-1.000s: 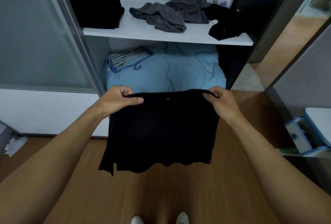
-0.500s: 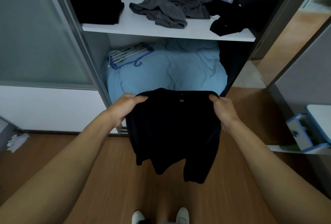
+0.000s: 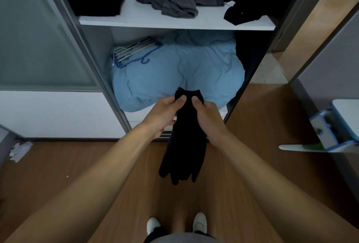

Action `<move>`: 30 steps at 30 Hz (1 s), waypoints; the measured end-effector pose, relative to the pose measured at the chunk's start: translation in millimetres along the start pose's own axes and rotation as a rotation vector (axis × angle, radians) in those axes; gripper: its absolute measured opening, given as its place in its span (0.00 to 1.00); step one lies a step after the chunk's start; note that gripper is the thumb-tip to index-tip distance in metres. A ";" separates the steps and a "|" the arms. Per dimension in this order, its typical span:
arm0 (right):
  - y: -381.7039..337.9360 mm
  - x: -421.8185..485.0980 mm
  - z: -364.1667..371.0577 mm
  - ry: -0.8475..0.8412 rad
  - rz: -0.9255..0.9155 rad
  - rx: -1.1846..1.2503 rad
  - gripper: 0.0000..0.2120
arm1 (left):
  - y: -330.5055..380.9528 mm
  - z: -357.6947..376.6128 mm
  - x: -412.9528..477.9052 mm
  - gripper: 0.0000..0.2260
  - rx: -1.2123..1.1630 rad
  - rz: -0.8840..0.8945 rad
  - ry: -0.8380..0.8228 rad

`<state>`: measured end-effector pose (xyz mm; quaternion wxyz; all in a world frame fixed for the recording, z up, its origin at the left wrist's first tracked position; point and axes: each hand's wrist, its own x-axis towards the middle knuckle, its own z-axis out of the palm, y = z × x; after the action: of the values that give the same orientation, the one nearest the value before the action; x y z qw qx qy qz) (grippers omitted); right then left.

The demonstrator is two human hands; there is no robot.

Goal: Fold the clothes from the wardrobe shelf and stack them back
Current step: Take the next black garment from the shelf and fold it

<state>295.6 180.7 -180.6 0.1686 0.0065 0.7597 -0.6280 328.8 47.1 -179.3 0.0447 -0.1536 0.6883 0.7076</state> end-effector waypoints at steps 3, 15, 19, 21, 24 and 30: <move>5.2 -4.1 1.1 -0.089 0.007 -0.030 0.11 | 0.8 1.6 -0.3 0.18 0.010 0.028 0.072; 4.5 -17.7 -8.9 -0.169 -0.144 -0.118 0.12 | 4.3 3.1 -3.0 0.22 0.177 0.100 0.109; 3.7 -21.0 -17.2 -0.338 -0.102 -0.096 0.24 | 1.3 -2.5 1.7 0.21 0.254 0.128 0.140; 2.2 -20.5 -19.6 -0.400 -0.077 -0.056 0.28 | 1.1 -4.1 1.3 0.17 0.317 0.137 0.089; -1.3 -12.9 -24.2 -0.455 -0.058 -0.095 0.27 | 1.3 -7.6 0.9 0.14 0.390 0.156 -0.004; -2.7 -1.1 -29.0 -0.315 -0.192 -0.377 0.26 | 0.1 -15.2 6.7 0.16 0.596 0.206 -0.094</move>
<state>288.8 208.1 -173.3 0.2227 -0.1950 0.8249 -0.4817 324.7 31.1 -181.2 0.0477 -0.0305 0.8744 0.4819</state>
